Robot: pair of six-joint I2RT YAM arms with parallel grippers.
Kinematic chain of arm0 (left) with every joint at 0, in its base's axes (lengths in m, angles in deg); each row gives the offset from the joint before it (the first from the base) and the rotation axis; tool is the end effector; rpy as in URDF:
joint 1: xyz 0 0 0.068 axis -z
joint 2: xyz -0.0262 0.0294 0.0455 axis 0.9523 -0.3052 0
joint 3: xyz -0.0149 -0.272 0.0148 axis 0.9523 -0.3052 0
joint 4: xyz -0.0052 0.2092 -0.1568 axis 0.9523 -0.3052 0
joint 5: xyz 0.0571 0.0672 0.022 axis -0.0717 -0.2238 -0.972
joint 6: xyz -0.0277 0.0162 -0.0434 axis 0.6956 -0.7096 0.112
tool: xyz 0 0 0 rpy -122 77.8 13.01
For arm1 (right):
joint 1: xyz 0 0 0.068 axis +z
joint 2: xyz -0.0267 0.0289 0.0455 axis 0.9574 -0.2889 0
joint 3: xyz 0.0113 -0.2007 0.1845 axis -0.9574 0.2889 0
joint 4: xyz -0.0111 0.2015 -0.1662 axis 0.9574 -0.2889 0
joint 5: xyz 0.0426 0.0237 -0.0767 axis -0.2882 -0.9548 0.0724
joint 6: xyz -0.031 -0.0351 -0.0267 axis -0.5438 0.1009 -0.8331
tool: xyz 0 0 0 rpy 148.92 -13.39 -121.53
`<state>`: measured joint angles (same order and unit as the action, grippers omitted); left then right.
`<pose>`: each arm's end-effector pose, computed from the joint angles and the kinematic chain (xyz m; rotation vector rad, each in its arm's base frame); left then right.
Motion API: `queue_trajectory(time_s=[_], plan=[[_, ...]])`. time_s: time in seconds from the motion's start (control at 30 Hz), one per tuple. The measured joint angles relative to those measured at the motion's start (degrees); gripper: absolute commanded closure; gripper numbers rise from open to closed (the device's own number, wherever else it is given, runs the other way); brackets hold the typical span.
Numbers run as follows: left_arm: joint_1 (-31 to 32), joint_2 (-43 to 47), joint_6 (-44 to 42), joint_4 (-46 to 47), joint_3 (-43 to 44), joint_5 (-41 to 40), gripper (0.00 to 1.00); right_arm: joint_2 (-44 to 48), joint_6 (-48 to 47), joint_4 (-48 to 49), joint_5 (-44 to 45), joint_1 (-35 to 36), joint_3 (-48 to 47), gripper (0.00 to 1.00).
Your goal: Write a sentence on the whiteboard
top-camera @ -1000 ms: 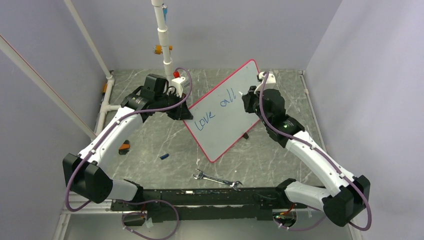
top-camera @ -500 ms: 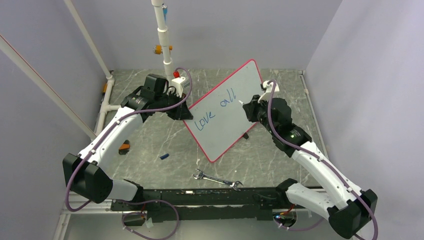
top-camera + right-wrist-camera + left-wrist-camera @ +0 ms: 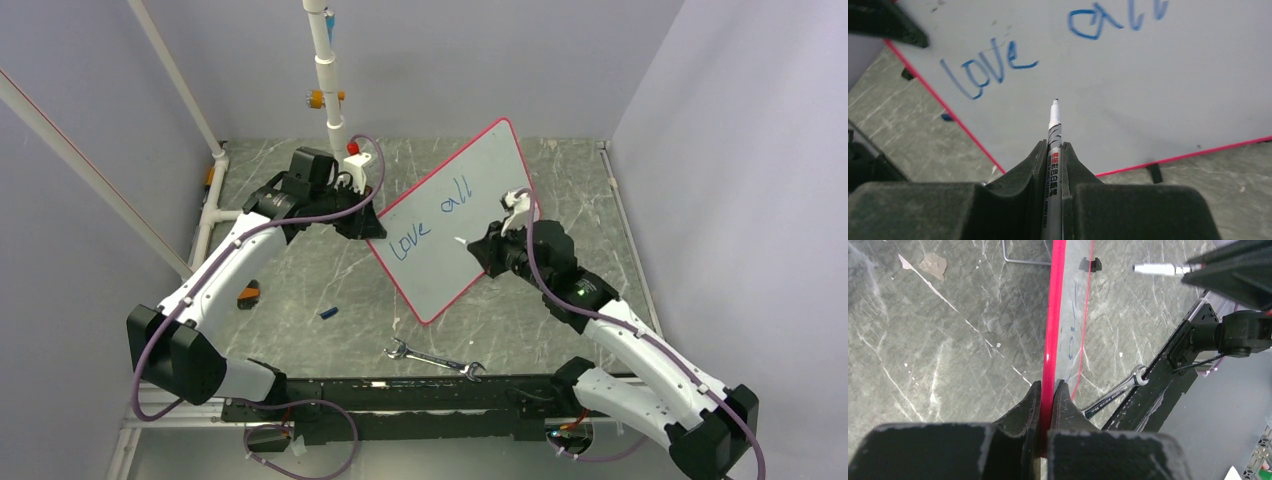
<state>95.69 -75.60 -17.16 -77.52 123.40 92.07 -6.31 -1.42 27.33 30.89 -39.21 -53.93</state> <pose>0.2624 -0.1336 0.3417 0.6427 2.2657 -0.8690 0.1704 0.1167 0.3097 -0.3385 1.9264 0.6233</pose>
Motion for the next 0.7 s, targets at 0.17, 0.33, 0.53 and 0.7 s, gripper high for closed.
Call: queue_trajectory(time_s=[0.17,0.33,0.53,0.7], plan=[[0.09,-1.20,0.76,0.81,0.44,-0.44,1.00,0.46,-0.96,0.50,1.27,6.91,1.29,1.00],[0.15,-1.97,2.45,1.38,0.70,-1.33,1.00,-0.20,-1.31,2.19,3.34,12.00,2.03,1.00],[0.20,-2.73,4.52,1.53,1.14,-2.12,1.00,-2.45,-1.29,4.63,5.70,16.26,2.84,1.00],[0.20,-2.84,5.57,1.51,1.16,-2.62,1.00,-4.26,-1.29,6.21,7.32,18.49,2.84,1.00]])
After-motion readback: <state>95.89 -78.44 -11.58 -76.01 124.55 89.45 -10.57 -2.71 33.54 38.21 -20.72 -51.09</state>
